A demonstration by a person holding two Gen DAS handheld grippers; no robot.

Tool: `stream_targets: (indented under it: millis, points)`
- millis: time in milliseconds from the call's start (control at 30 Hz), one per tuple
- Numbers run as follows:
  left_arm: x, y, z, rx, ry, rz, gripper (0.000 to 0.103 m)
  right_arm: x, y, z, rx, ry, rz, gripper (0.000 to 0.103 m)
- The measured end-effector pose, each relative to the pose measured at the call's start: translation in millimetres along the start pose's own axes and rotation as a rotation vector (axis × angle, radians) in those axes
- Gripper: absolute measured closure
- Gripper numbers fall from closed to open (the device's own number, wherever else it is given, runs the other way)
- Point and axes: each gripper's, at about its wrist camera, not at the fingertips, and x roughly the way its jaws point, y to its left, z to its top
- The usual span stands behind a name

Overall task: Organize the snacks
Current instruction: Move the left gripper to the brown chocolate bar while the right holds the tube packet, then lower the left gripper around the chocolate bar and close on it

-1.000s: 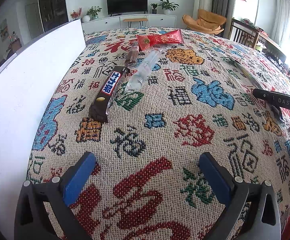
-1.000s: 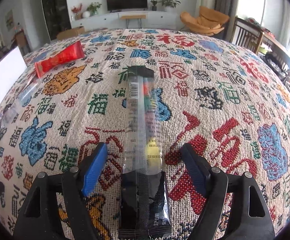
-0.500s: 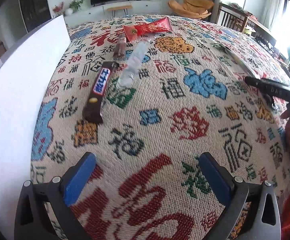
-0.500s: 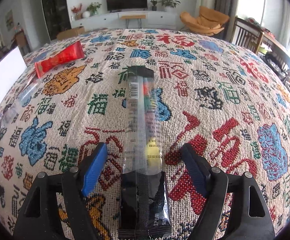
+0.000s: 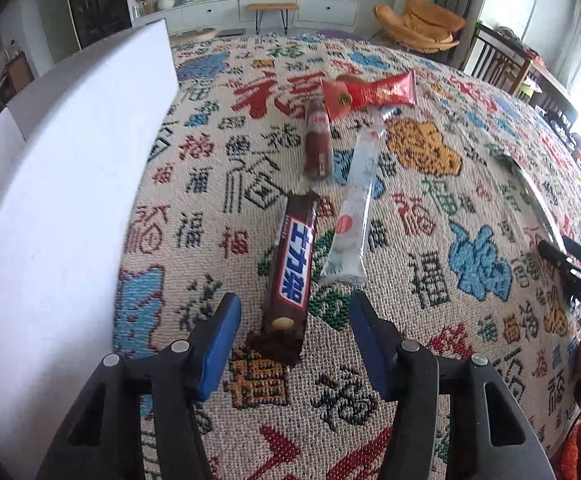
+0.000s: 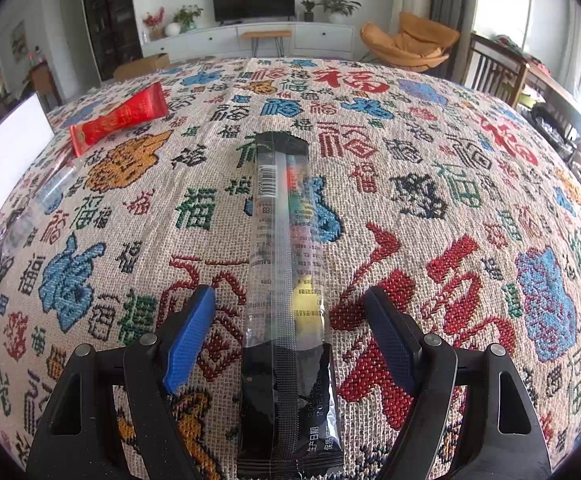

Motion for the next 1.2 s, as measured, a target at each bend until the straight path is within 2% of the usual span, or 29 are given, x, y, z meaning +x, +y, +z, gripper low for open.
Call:
stream_targets:
  millis: [33, 100, 133, 267, 400, 433, 467, 500, 567, 633, 800, 867, 967, 1167, 1200]
  points:
    - [3, -2, -1, 0.009, 0.003, -0.001, 0.054, 0, 0, 0, 0.000, 0.000, 0.000, 0.023]
    - [5, -5, -2, 0.019, -0.016, 0.025, 0.080, 0, 0, 0, 0.000, 0.000, 0.000, 0.023]
    - [4, -4, -2, 0.012, -0.020, 0.027, 0.084, 0, 0, 0, 0.000, 0.000, 0.000, 0.023]
    - [-7, 0, -12, -0.078, -0.023, -0.019, 0.085, 0, 0, 0, 0.000, 0.000, 0.000, 0.023]
    - [-28, -21, -48, -0.115, -0.002, -0.053, 0.084, 0, 0, 0, 0.001, 0.000, 0.000, 0.023]
    - [-31, -26, -56, -0.115, 0.006, -0.067, 0.082, 0, 0, 0, 0.001, 0.000, 0.000, 0.023]
    - [-32, -31, -62, -0.105, 0.013, -0.072, 0.072, 0, 0, 0, 0.001, 0.000, 0.000, 0.023]
    - [-32, -37, -67, -0.080, 0.015, -0.072, 0.053, 0, 0, 0, 0.001, 0.000, 0.000, 0.023]
    - [-31, -45, -69, -0.032, -0.016, -0.045, 0.029, 0, 0, 0, 0.001, 0.000, 0.000, 0.023]
    - [-27, -45, -66, -0.018, -0.041, 0.013, 0.027, 0, 0, 0, 0.001, 0.000, 0.000, 0.023]
    - [-18, -41, -61, 0.000, -0.098, 0.038, 0.027, 0, 0, 0, 0.001, -0.001, 0.001, 0.023]
    - [-17, -43, -64, 0.027, -0.121, 0.053, 0.022, 0, 0, 0, 0.001, -0.001, 0.000, 0.023]
    - [-16, -39, -67, 0.015, -0.156, 0.044, 0.018, 0, 0, 0, 0.001, -0.001, 0.000, 0.023]
    - [-10, -45, -64, 0.031, -0.128, 0.050, 0.001, 0, 0, 0, 0.001, -0.001, 0.000, 0.023]
    - [-9, -43, -64, 0.024, -0.124, 0.045, 0.000, 0, 0, 0, 0.002, -0.001, 0.000, 0.023]
